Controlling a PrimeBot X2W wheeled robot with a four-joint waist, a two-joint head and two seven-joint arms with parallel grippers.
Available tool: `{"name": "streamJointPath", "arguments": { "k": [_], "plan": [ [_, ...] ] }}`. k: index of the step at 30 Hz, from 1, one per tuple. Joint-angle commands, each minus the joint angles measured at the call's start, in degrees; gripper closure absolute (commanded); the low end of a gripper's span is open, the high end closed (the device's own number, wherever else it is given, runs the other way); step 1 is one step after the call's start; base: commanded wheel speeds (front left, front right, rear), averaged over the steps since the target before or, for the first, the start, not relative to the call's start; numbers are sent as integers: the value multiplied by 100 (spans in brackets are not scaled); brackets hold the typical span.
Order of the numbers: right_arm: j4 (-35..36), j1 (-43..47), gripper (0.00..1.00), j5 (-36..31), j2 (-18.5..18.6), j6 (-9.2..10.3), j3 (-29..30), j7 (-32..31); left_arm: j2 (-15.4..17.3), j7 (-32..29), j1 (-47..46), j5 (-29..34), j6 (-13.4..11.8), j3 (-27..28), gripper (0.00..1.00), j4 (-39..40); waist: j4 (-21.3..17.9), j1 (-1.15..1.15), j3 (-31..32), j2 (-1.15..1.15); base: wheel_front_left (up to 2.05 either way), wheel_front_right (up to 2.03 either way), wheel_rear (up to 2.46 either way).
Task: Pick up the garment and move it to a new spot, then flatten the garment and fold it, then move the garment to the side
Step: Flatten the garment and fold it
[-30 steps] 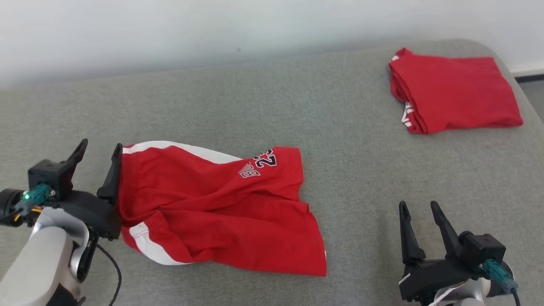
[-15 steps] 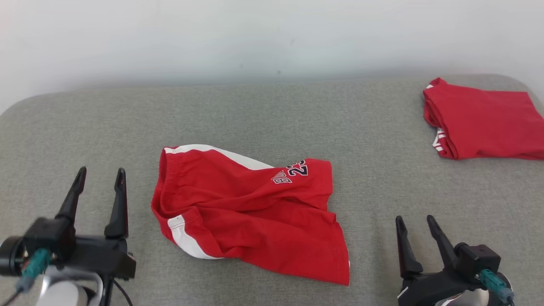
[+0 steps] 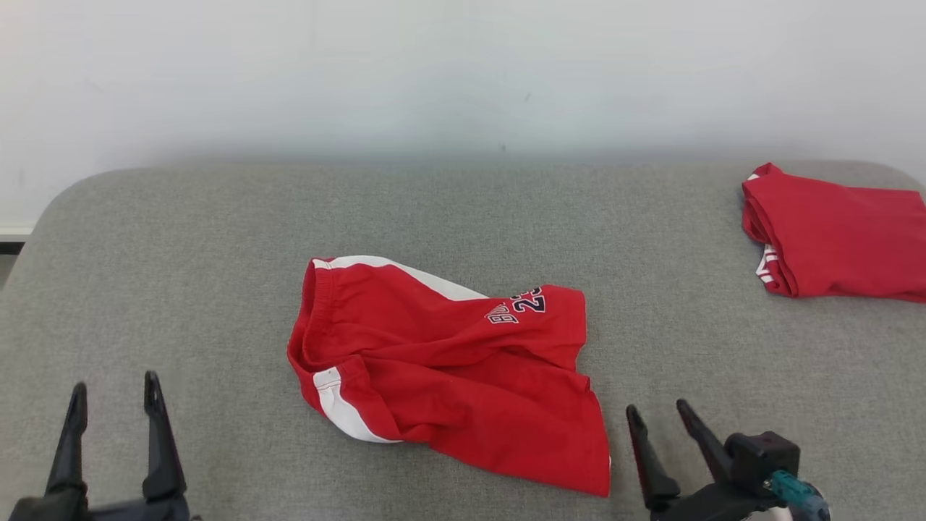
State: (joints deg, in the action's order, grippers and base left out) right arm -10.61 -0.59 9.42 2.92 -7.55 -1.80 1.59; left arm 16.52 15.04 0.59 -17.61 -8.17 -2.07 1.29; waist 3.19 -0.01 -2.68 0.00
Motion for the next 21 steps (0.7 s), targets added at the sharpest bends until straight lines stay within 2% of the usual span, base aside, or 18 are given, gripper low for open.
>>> {"name": "streamJointPath", "arguments": {
  "k": [1,10,14,21],
  "plan": [
    [34,106,0,43,-5,16,-84,-84,-97,17,176,64,-12,92,0,45,23,1,53,0,0,0,0],
    [297,538,0,88,74,16,-501,-598,-260,17,405,658,191,22,0,-201,92,1,157,0,0,0,0],
    [303,716,0,137,73,16,-573,-830,-346,17,332,701,258,59,0,-229,133,1,154,0,0,0,0],
    [53,623,0,196,86,16,-518,-845,-449,17,278,772,362,154,0,-255,205,1,113,0,0,0,0]
  ]
}}
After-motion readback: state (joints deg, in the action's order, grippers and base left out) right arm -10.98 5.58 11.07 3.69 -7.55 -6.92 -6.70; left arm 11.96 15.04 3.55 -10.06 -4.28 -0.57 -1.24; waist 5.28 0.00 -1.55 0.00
